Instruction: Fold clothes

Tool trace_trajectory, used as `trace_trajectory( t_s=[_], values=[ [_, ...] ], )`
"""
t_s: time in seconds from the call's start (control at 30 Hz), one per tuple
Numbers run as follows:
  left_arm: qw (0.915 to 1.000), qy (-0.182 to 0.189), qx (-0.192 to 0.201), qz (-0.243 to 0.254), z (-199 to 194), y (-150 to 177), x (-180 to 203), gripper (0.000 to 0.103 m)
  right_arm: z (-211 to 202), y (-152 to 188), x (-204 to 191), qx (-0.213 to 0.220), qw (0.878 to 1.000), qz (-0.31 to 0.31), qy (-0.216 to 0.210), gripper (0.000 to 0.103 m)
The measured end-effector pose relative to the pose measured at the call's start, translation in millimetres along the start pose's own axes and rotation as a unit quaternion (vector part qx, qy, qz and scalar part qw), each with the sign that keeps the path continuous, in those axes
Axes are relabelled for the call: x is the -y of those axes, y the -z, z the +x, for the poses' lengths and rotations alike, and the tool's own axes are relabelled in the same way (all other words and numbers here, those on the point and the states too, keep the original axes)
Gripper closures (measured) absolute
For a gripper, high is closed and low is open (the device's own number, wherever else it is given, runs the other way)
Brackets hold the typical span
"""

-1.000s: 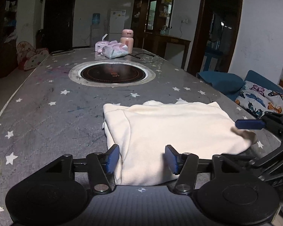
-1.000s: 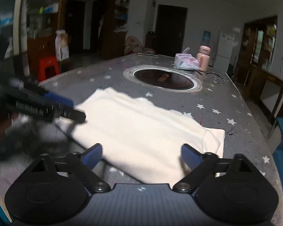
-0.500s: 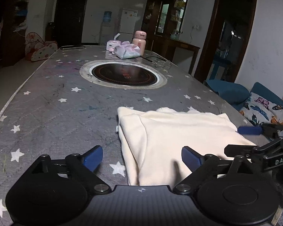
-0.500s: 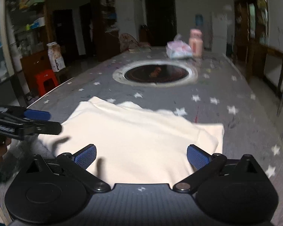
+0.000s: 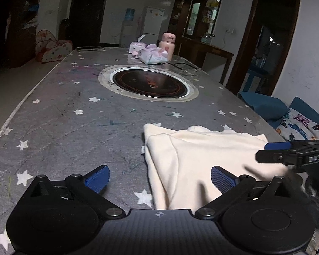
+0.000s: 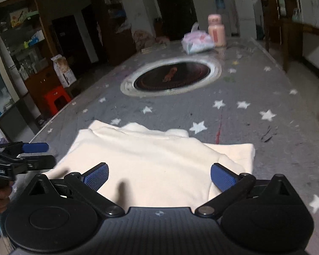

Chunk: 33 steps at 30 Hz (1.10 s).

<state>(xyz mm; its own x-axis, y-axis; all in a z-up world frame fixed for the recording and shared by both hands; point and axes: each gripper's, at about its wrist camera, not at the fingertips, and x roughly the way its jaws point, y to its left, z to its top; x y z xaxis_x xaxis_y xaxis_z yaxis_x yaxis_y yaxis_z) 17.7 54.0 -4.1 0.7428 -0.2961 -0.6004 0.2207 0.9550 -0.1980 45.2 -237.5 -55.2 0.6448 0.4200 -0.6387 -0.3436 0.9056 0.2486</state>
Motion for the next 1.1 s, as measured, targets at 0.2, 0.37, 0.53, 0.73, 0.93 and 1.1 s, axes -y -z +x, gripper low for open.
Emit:
trace_trajectory(
  t_s=[0.2,0.37,0.53,0.73,0.93,1.1],
  values=[
    [0.9998,-0.016,-0.007,-0.009,1,-4,-6,0.000,9,-1,2,-0.011,1.000,-0.007,0.012,0.000],
    [0.9992,-0.032,-0.017,-0.015,4,-6,-7,0.000,-9,-1,-4,0.032,0.999,-0.001,0.020,0.000],
    [0.9987,-0.042,-0.025,-0.009,4,-4,-2,0.000,-16,3,-11,0.052,0.999,0.008,0.014,0.000],
    [0.9978,-0.059,-0.031,-0.006,2,-2,2,0.000,-28,11,-18,0.069,0.997,0.008,0.015,0.000],
    [0.9973,-0.067,-0.029,-0.002,-1,1,7,0.000,-34,19,-23,0.052,0.999,0.002,0.012,0.000],
    [0.9974,-0.068,-0.021,0.015,-7,4,15,0.000,-44,29,-33,0.050,0.999,-0.018,0.012,0.000]
  ],
)
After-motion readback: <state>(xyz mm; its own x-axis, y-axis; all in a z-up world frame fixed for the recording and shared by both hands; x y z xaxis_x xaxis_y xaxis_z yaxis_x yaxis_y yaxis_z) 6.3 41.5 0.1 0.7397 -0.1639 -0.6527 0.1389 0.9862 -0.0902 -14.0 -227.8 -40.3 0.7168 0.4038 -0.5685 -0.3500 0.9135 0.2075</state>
